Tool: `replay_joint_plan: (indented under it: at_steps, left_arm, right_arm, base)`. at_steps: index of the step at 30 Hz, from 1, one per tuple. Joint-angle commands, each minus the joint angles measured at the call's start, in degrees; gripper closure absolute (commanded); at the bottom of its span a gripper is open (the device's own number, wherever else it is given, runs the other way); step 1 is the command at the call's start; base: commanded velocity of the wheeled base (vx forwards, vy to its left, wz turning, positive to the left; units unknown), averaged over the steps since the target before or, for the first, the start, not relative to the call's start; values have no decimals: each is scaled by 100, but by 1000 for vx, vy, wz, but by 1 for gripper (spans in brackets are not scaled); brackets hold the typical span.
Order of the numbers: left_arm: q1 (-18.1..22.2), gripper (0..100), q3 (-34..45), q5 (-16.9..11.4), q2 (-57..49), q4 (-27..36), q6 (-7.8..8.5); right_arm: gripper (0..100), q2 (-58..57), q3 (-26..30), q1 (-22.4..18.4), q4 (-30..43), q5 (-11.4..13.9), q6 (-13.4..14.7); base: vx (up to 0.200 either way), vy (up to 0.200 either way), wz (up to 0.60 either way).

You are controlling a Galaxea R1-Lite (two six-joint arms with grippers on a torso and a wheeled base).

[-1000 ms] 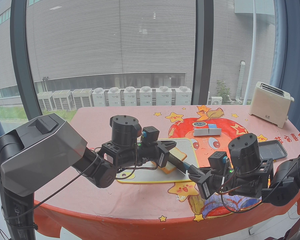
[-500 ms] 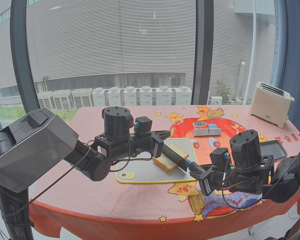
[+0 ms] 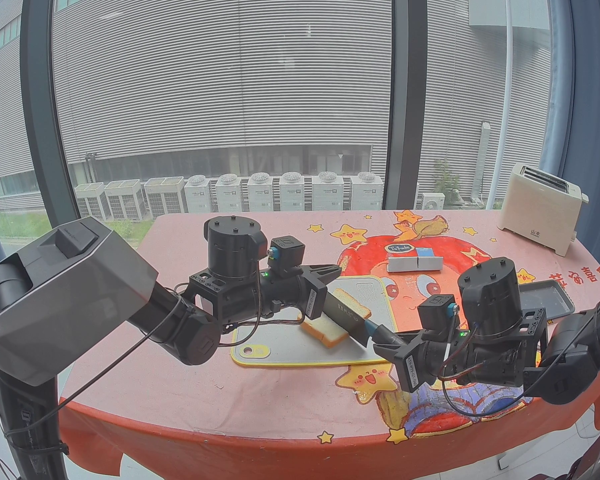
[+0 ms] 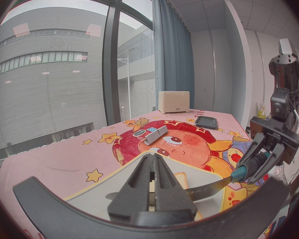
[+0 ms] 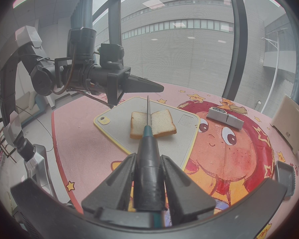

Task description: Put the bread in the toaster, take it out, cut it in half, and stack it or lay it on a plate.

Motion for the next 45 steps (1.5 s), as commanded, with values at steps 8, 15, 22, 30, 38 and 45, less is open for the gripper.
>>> replay_joint_plan:
  at_steps: [8, 15, 22, 30, 38, 45]
  left_arm:
    - [-20, 100, 94, 4, 107, -7, 11]
    - [-20, 100, 94, -5, 257, -7, -7]
    - [-11, 100, 50, 4, 353, -7, -7]
    - [-3, 100, 42, -5, 511, -121, -16]
    - [-11, 100, -20, -5, 511, -130, -16]
    - [-11, 100, -169, -5, 406, -244, -25]
  right_arm:
    - [100, 25, -16, -8, 6, -8, 3]
    - [100, -11, -104, 1, -20, 0, 3]
    - [100, 16, -174, 36, -11, 0, 144]
    - [100, 60, -139, 19, 6, 0, 170]
    - [100, 60, -148, -8, 200, 0, 170]
    - [100, 95, -157, -17, 200, 0, 188]
  base:
    - [0, 0, 0]
    - [0, 0, 0]
    - [0, 0, 0]
    - [0, 0, 0]
    - [0, 0, 0]
    - [0, 0, 0]
